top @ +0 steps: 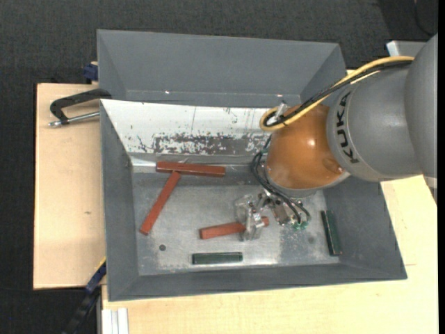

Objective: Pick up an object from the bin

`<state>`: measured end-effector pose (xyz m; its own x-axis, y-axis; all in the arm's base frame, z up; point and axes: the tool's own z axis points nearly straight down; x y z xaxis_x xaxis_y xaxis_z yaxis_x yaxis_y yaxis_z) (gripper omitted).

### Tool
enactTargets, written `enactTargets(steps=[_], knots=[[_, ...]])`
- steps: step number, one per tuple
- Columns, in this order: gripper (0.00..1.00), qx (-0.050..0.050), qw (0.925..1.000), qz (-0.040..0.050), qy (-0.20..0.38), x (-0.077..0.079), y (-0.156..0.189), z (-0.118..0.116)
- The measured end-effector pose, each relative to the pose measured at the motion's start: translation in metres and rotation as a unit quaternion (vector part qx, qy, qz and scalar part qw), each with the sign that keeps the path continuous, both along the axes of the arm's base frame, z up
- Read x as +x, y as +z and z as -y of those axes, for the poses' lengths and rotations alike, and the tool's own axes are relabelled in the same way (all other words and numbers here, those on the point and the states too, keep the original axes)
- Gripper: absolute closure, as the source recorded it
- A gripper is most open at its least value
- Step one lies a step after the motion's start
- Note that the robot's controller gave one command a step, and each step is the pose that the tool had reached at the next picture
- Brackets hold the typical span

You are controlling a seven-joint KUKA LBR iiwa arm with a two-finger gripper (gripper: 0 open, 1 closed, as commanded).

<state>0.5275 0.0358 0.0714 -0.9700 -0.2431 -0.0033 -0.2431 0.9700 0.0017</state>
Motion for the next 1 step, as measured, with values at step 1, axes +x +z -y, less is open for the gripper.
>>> enactTargets(steps=[1], knots=[[1.0,0.0,1.0,0.0055,-0.002,0.0313,0.182,-0.0262]])
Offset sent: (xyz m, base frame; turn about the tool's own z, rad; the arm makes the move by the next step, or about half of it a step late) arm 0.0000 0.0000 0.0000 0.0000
